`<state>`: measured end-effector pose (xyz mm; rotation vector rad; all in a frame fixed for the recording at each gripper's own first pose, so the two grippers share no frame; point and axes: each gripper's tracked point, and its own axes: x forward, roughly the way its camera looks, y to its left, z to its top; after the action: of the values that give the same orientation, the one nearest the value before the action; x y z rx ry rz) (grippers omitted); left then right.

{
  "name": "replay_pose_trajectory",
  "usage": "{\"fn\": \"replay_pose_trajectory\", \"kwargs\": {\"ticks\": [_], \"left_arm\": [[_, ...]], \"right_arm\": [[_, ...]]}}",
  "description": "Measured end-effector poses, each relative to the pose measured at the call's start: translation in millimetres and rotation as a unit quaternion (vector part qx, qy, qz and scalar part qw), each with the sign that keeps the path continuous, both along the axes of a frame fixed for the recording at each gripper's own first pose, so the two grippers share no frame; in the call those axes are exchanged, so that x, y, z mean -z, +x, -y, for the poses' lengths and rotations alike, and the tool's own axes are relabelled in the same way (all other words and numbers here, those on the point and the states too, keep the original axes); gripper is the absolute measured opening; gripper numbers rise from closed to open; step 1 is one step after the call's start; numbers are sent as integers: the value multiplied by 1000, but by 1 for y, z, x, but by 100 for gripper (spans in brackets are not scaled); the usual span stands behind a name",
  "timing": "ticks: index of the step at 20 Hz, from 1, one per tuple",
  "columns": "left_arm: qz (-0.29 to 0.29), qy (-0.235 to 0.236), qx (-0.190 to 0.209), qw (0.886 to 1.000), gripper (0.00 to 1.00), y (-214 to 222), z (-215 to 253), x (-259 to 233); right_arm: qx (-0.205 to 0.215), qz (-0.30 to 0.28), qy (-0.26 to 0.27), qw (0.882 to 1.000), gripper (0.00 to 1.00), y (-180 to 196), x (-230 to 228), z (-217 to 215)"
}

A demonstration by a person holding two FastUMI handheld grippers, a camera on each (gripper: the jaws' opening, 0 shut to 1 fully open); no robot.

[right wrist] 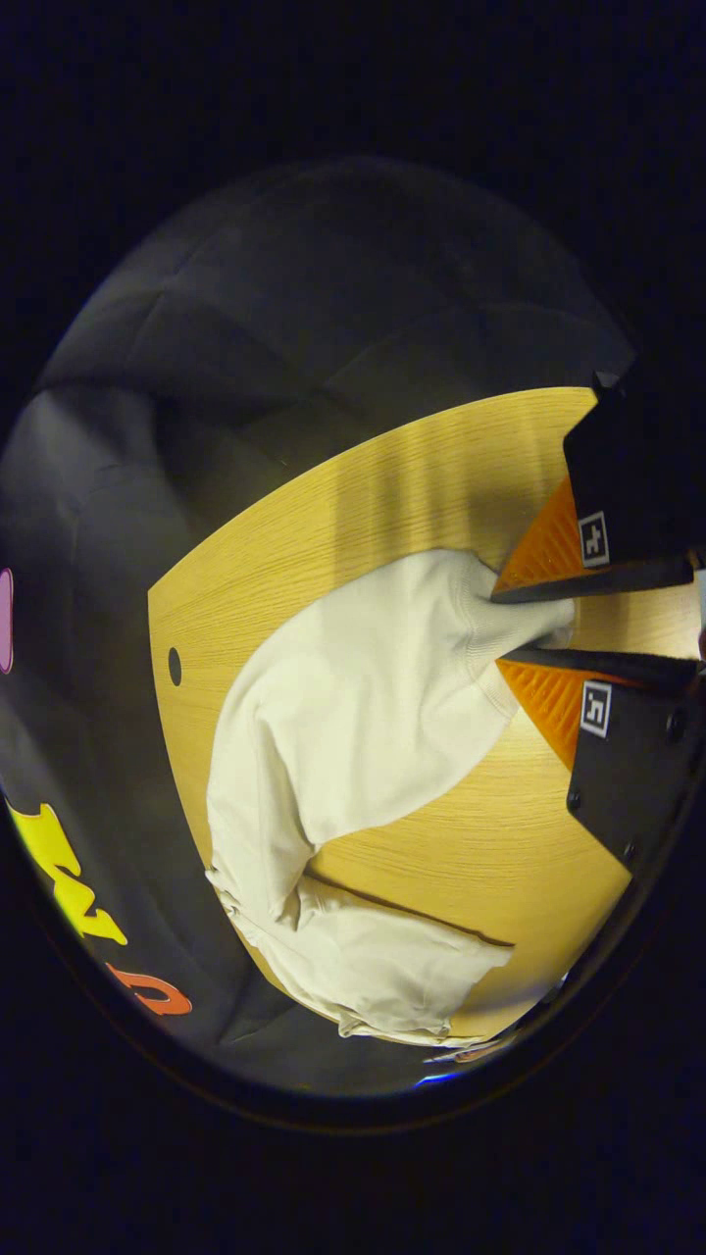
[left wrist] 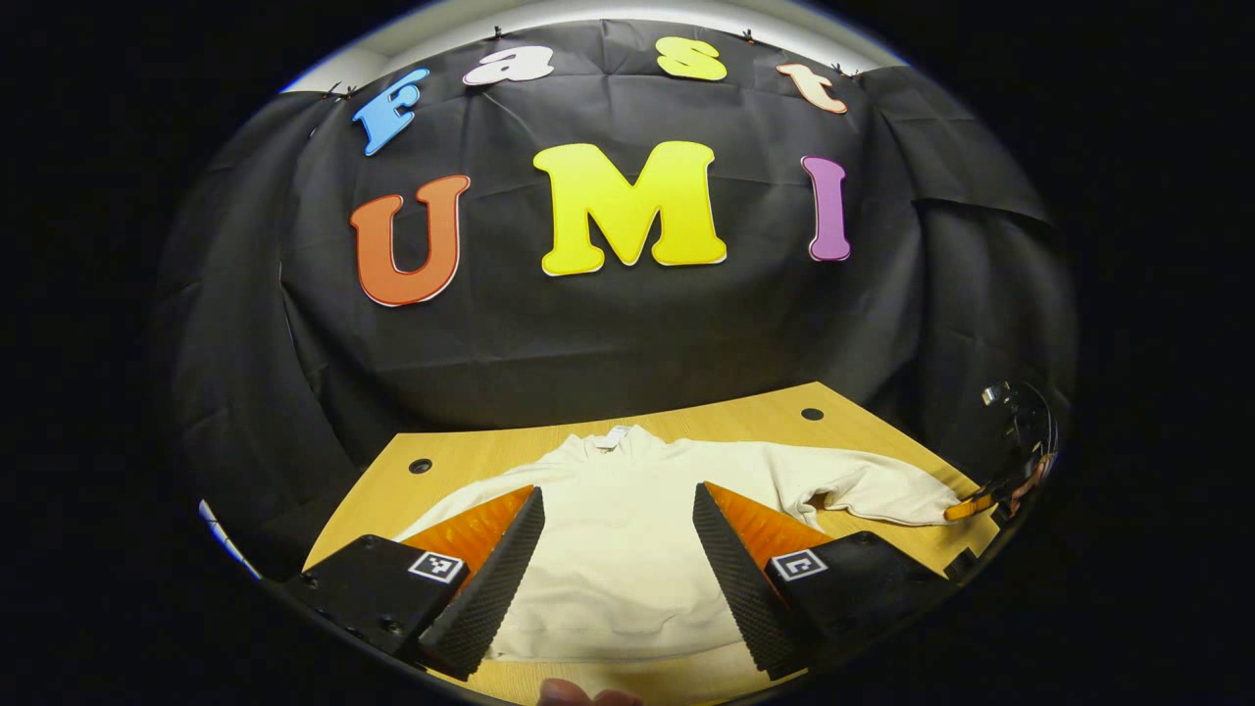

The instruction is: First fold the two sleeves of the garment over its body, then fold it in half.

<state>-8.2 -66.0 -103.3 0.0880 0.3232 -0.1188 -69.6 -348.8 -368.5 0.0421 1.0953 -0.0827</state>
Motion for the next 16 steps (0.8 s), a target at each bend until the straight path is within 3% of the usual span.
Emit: {"fn": "replay_pose_trajectory", "kwargs": {"ticks": [2,3,8,13,16], "left_arm": [[0,-2,-3,1000,98,-1,-4,0],[-2,-3,-3,1000,98,-1,-6,0],[10,-10,-1,1000,98,0,-12,-6],[17,-31,-3,999,98,3,-18,-4],[21,-33,-5,999,98,4,-29,-2]], "right_arm": [[-9,4,-17,1000,26,3,3,1],[2,1,-22,1000,8,4,0,0],[19,33,-41,998,8,15,-34,2],[-10,64,-78,995,6,48,-88,-14],[-52,89,-109,989,8,79,-129,-30]]}}
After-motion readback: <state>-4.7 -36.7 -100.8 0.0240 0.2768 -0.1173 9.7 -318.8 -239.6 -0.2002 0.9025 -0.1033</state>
